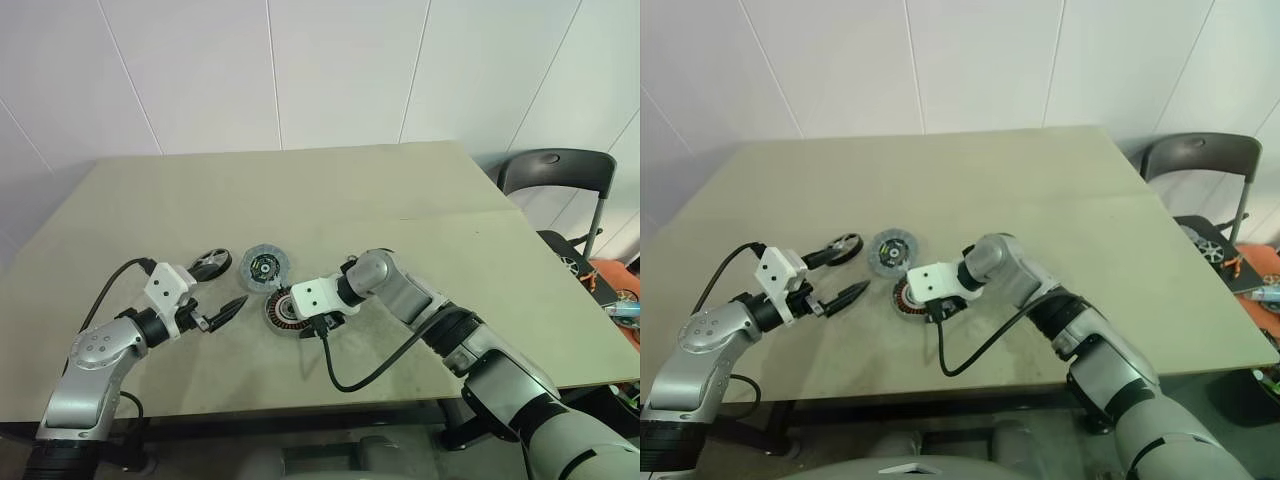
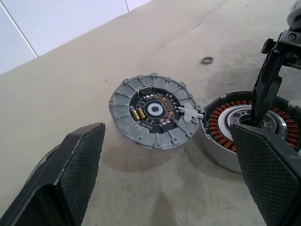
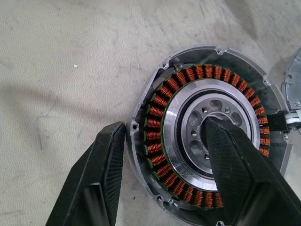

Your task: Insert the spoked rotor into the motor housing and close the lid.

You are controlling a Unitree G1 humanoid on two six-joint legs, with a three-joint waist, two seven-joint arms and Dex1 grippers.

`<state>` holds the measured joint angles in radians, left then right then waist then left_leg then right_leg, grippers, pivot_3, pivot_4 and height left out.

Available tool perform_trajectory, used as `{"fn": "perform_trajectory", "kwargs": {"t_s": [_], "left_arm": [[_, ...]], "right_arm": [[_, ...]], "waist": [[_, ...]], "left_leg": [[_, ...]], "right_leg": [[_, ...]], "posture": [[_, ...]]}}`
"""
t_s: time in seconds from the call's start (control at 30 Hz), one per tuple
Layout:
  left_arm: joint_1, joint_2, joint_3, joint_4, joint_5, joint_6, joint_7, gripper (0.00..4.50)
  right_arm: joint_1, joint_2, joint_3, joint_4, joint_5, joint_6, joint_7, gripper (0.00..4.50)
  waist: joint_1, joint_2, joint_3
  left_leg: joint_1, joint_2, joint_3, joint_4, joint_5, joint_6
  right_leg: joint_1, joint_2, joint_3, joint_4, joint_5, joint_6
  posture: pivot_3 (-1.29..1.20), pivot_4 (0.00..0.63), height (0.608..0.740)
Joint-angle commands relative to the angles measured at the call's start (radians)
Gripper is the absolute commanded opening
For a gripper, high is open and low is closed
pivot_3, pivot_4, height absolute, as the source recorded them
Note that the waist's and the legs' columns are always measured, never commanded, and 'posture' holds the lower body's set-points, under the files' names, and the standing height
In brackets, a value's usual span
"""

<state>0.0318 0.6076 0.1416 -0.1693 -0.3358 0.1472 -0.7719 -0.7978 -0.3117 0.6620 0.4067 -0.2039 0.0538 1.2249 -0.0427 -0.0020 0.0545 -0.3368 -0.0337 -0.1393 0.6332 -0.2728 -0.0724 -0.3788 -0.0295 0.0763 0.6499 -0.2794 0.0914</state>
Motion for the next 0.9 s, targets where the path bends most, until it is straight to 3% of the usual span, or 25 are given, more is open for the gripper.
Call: {"fn": "perform_trajectory", "kwargs": {"t_s": [0.03,0.53,0.87,0.9], "left_arm": [[-0.023,0.002,0.012,-0.023,0.001,-0.012,0.005,4.50],[-0.023,0.000,0.004,-0.011,0.006,-0.017,0.006,4.50],[-0.019,0.000,0.003,-0.014,0.006,-0.018,0.004,4.50],[-0.020,0.002,0.004,-0.018,0.005,-0.014,0.005,4.50]], "right_arm": [[-0.005,-0.019,-0.020,0.006,-0.026,0.016,-0.012,2.28],[-0.008,-0.146,-0.065,-0.113,0.023,0.055,0.106,2.28],[0.023,-0.132,-0.067,-0.132,0.031,0.085,0.103,2.28],[0.025,-0.133,-0.069,-0.131,0.034,0.087,0.105,2.50]], "waist": [[0.000,0.000,0.000],[0.011,0.000,0.000],[0.004,0.000,0.000],[0.003,0.000,0.000]], "left_leg": [[0.000,0.000,0.000,0.000,0.000,0.000],[-0.003,-0.001,0.000,-0.003,0.000,0.000],[-0.003,0.000,0.000,-0.003,0.000,0.000],[-0.003,0.000,0.000,-0.003,0.000,0.000]], "right_leg": [[0.000,0.000,0.000,0.000,0.000,0.000],[-0.003,-0.002,0.000,-0.003,0.002,0.001],[-0.004,-0.001,0.000,-0.003,0.001,0.002],[-0.004,-0.001,0.000,-0.003,0.001,0.002]], "posture": [[0.00,0.000,0.740],[0.00,0.000,0.740],[0.00,0.000,0.740],[0.00,0.000,0.740]]}}
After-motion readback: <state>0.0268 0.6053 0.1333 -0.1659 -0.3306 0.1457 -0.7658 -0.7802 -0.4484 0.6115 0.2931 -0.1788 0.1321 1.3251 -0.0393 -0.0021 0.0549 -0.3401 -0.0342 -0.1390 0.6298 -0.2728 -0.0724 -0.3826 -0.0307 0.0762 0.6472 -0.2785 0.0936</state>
